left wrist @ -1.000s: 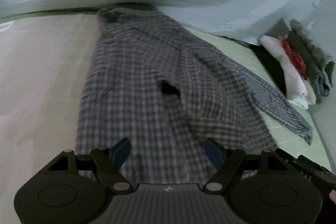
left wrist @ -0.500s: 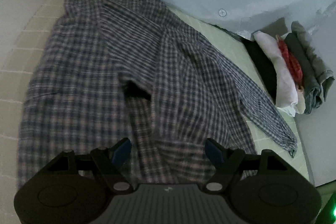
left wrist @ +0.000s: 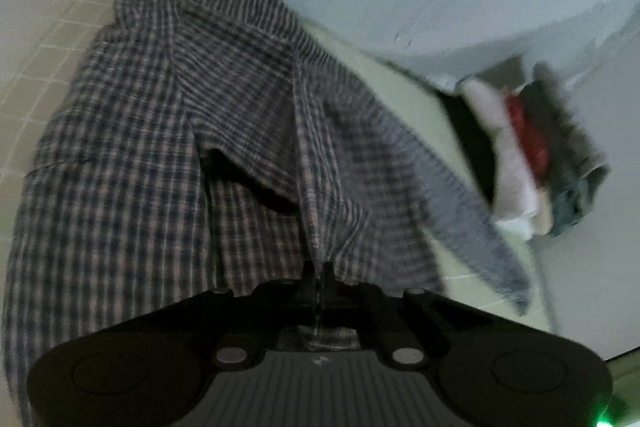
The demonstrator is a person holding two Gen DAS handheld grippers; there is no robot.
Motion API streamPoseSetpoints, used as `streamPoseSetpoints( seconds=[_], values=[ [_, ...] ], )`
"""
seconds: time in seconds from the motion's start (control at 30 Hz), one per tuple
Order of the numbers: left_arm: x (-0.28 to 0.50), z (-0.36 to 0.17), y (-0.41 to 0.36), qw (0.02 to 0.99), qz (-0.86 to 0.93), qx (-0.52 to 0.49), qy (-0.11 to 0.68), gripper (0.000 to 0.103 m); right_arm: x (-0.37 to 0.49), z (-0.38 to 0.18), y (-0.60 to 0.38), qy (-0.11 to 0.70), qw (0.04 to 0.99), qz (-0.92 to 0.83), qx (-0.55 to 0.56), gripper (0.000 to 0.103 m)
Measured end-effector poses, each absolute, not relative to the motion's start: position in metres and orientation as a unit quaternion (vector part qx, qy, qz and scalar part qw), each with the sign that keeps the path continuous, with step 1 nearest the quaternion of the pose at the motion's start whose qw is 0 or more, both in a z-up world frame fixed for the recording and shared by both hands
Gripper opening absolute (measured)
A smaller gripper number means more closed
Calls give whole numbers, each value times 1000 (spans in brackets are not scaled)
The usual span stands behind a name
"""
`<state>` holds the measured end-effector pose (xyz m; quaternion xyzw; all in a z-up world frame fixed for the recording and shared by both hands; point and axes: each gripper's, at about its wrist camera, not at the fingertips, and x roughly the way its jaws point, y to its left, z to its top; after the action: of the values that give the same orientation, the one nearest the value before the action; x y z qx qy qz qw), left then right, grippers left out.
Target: Fold clothes
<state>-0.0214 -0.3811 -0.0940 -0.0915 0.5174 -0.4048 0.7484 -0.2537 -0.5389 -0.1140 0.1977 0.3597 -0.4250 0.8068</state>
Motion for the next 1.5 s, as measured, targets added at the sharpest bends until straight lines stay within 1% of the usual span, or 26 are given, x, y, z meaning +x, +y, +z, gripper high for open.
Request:
streamPoseSetpoints(
  seconds=[0.17,0.3,0.43,0.53,0.6,0.7,0.87,1.03,1.1,1.13,1.17,1.2,1.23,1.27,1.37,1.43,1.5],
  values=[
    [-32,-83,-332,745,-392,-147,519,1,-253,-113,-531,357,816,-410,196,96],
    [-36,-95,-293,756,-333,-169,537,1,-249,-114,-520,359,827,-389,188,96],
    [-30,-119,-264,762,-250,-176,570,7,-242,-115,-511,364,835,-370,184,96],
    [-35,-114,-248,778,-232,-174,558,17,-236,-114,-505,365,841,-358,177,96],
    [-39,-105,-244,789,-242,-176,537,17,-235,-114,-500,365,843,-354,174,96],
    [-42,-93,-256,804,-271,-145,509,17,-235,-114,-499,365,844,-353,173,96],
    [-54,-80,-290,806,-348,-64,474,17,-241,-113,-506,362,837,-370,181,96],
    [-62,-79,-328,790,-411,-2,455,16,-249,-114,-517,360,823,-393,197,96],
    [-63,-84,-340,787,-416,23,455,18,-251,-114,-520,359,819,-399,202,96],
    [-63,-86,-346,786,-416,34,457,21,-252,-114,-522,358,817,-402,205,96],
    [-62,-90,-350,784,-414,43,460,29,-253,-114,-524,357,816,-405,207,96],
    [-61,-92,-352,783,-411,48,464,33,-253,-113,-526,356,814,-408,209,96],
    [-60,-95,-354,782,-408,50,468,40,-254,-113,-528,356,812,-411,210,96],
    [-59,-97,-355,782,-405,50,470,45,-255,-113,-530,355,811,-414,212,96],
    [-57,-100,-356,782,-403,50,474,48,-256,-112,-535,351,807,-423,215,96],
    [-56,-102,-359,779,-406,52,475,48,-256,-112,-538,351,805,-426,217,96],
    [-56,-104,-362,775,-410,54,477,45,-257,-112,-538,353,806,-423,216,96]
  ],
)
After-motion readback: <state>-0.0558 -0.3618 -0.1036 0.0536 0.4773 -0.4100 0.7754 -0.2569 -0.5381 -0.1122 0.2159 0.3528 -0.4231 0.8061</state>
